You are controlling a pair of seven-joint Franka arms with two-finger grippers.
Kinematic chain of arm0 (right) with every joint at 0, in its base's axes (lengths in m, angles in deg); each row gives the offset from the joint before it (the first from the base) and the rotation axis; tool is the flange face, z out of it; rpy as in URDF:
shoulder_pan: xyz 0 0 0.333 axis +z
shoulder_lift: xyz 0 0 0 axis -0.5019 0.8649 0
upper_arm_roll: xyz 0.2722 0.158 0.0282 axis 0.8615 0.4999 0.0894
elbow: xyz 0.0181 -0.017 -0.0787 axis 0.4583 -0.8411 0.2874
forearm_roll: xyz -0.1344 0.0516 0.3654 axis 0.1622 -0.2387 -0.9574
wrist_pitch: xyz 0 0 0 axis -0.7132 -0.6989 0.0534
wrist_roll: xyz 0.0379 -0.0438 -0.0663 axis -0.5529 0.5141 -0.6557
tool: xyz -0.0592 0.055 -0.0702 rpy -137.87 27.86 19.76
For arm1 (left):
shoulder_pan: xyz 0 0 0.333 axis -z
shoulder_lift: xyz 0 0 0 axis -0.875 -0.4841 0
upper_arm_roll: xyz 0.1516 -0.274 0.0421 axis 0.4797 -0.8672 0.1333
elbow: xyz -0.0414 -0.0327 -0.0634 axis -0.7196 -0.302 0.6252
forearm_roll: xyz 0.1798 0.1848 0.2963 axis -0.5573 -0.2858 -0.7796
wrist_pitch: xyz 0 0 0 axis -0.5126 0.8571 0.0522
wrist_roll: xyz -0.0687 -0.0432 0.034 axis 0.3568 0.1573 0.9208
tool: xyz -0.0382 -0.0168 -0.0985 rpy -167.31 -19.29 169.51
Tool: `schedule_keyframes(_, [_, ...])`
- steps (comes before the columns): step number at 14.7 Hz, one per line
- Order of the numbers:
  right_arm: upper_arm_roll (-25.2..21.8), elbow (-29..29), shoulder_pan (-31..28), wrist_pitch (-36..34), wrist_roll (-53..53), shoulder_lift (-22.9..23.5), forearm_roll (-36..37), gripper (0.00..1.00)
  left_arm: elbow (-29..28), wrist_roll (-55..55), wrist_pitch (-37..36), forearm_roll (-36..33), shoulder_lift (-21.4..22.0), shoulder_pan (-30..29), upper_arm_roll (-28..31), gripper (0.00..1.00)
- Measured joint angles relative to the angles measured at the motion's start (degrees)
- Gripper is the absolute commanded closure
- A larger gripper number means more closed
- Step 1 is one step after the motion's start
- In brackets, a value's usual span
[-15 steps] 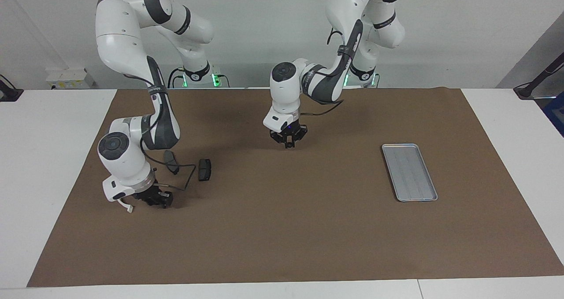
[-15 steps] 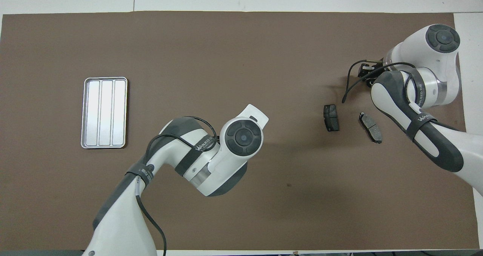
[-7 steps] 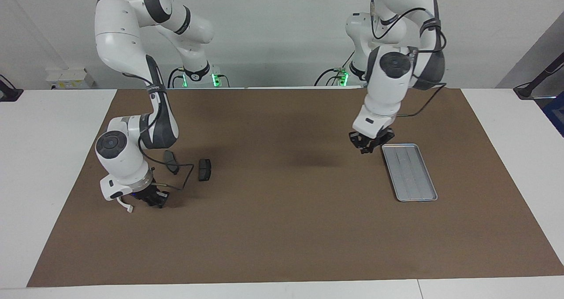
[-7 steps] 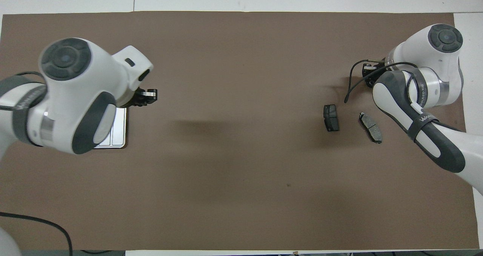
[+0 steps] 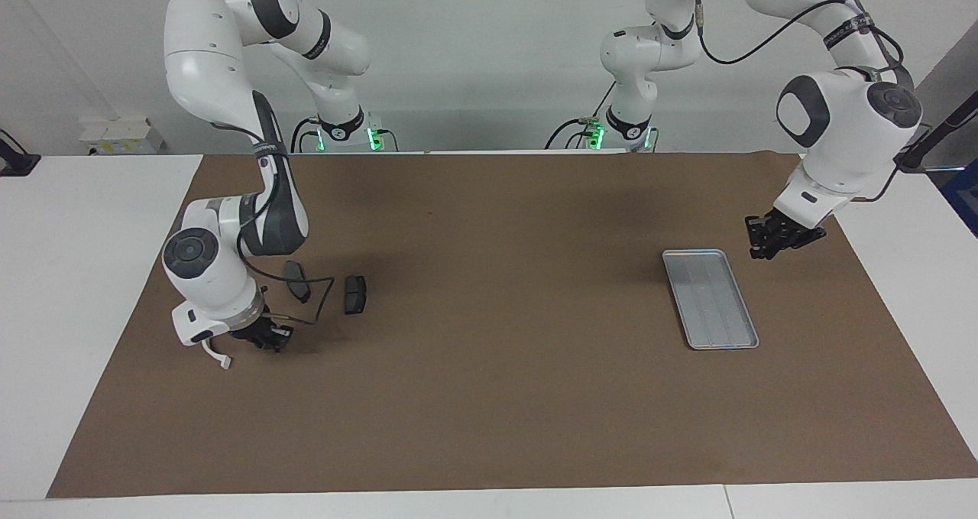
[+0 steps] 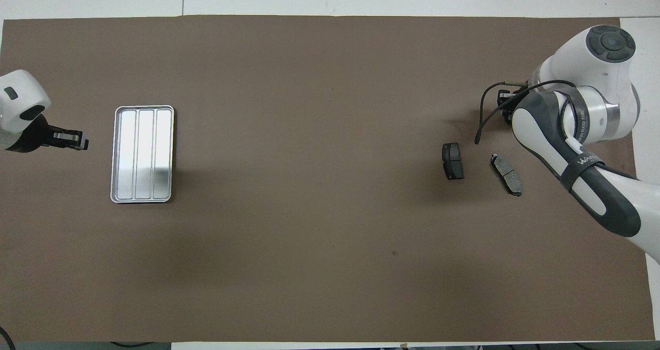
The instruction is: Pick bearing gear from pile to tray
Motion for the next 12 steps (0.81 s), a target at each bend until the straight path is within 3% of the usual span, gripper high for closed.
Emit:
schedule_keyframes(5, [1.15,1.02,0.06,-7.3,-0.65,-4.32,0.0,1.0,-11.64,-0.27,14.2,0.13,0.42,-0.1,-1.34,1.0])
schedule_keyframes(12, [7.21,5.23,0.1,-22.8,-2.5,-13.74,-0.49,1.0,-17.26,4.81,21.35,0.21,0.15,4.34,-1.63,1.0])
